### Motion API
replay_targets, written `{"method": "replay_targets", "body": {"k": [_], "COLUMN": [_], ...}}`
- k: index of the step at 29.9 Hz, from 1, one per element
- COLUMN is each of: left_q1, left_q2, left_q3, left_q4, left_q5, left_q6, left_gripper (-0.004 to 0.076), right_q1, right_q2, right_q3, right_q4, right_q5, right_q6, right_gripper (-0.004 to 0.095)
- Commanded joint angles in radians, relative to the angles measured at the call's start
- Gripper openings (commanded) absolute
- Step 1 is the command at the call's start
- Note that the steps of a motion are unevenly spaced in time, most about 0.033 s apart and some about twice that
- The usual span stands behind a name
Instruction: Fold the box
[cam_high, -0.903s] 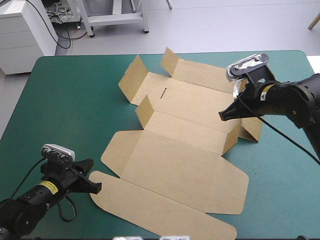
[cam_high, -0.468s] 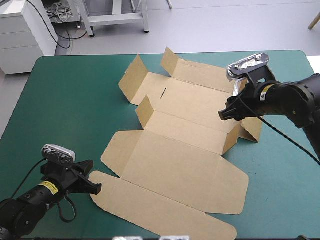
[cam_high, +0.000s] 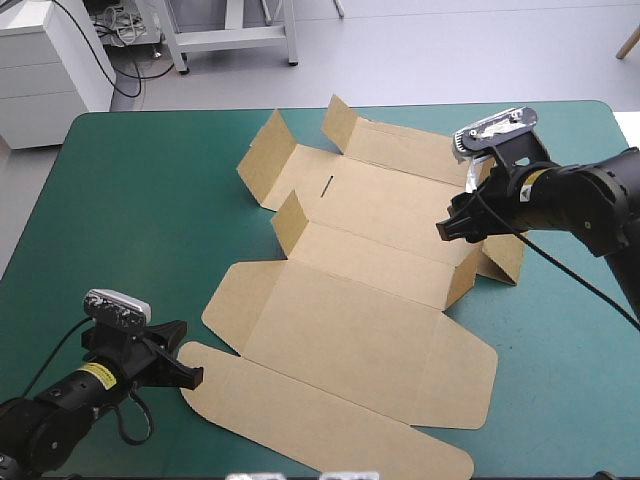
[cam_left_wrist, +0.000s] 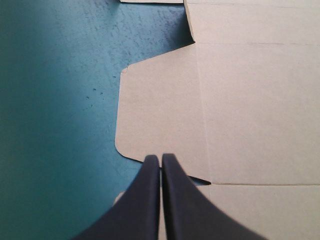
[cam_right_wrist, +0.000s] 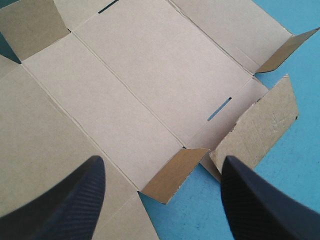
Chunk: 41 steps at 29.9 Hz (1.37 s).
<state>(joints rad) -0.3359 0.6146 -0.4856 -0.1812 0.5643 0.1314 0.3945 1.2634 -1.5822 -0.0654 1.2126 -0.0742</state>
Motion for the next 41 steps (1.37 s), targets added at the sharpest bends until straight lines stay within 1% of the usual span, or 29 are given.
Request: {"method": "replay_targets", "body": {"k": [1,5,6,8,10,12,15,18,21,24,28,33,41], "left_q1": [-0.002,-0.002,-0.002,-0.002,-0.002,-0.002,-0.002,-0.002,-0.002,-0.002,-0.002,-0.002,-0.002], "left_q2": [0.003,0.003,0.003,0.003,0.003,0.003,0.003,0.003,0.003,0.003,0.003,0.003,0.003], "left_q3": [-0.025,-0.025,-0.025,-0.025,-0.025,-0.025,-0.025,-0.025,-0.025,-0.025,-0.025,-0.025,-0.025], "left_q4": [-0.009,-0.009,-0.009,-0.009,-0.009,-0.009,-0.009,-0.009,-0.009,-0.009,-0.009,-0.009,-0.022], "left_q5": [-0.058,-0.058,-0.058,-0.058,-0.058,-0.058,-0.058,-0.058,-0.058,-0.058,-0.058,-0.058,-0.058], "left_q6": [-0.007,-0.007,-0.007,-0.007,-0.007,-0.007,-0.007,-0.007,-0.007,-0.007,-0.007,-0.007,0.002], "left_gripper": [-0.0008,-0.0008,-0.0008,-0.0008,-0.0008,-0.0008,-0.0008,-0.0008,-0.0008,-0.0008,-0.0008,-0.0008,-0.0008], "right_q1": [-0.002,-0.002,-0.002,-0.002,-0.002,-0.002,-0.002,-0.002,-0.002,-0.002,-0.002,-0.002,-0.002], "right_q2": [-0.021,-0.021,-0.021,-0.021,-0.025,-0.032,-0.058,-0.106,-0.175,-0.248,-0.305,-0.294,-0.155], "right_q3": [-0.025,-0.025,-0.025,-0.025,-0.025,-0.025,-0.021,0.023,0.1,0.195,0.281,0.293,0.293], "right_q4": [0.012,0.055,0.055,0.018,-0.054,-0.096,-0.097,-0.102,-0.15,-0.17,-0.145,-0.104,-0.11], "right_q5": [-0.045,-0.045,-0.045,-0.043,-0.043,-0.043,-0.041,-0.041,-0.041,-0.041,-0.043,-0.043,-0.043], "right_q6": [0.019,0.021,0.043,0.105,0.172,0.215,0.229,0.221,0.235,0.308,0.386,0.425,0.446], "right_gripper": [0.0599,0.0588,0.0581,0.0578,0.058,0.058,0.058,0.058,0.0581,0.058,0.058,0.058,0.0578]}}
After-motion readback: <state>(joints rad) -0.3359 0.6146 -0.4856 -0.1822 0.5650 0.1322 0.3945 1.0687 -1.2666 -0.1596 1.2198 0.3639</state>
